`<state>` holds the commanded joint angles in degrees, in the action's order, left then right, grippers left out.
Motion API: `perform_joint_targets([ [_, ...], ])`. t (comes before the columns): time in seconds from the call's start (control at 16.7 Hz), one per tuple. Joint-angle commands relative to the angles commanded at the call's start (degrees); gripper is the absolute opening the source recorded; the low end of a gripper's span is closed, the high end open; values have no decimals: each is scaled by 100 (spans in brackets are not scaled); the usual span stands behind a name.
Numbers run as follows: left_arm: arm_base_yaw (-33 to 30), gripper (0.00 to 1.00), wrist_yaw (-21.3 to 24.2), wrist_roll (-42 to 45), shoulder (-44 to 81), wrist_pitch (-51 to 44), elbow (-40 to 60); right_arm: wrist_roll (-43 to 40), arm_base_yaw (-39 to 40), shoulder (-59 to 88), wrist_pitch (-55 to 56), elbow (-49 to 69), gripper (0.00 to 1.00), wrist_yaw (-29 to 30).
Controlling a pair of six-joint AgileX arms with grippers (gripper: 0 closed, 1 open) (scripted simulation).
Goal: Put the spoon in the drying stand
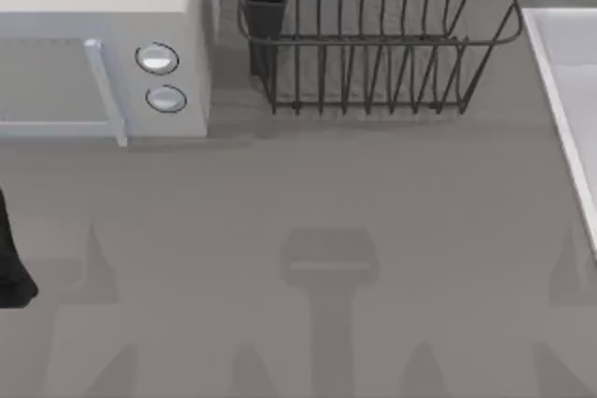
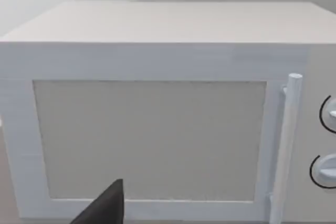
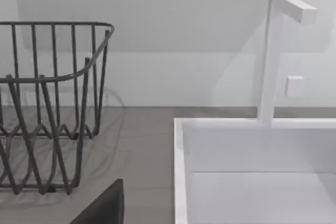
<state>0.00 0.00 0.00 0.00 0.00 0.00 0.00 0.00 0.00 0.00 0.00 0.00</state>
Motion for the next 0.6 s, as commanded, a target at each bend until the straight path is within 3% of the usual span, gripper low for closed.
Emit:
perform_joint_targets([
  [0.3, 0, 100, 0, 0, 0, 0, 0, -370, -200, 362, -295, 289, 100, 8],
  [0.6, 0, 100, 0, 0, 0, 0, 0, -2186, -979, 2092, -1530, 1445, 100, -3],
])
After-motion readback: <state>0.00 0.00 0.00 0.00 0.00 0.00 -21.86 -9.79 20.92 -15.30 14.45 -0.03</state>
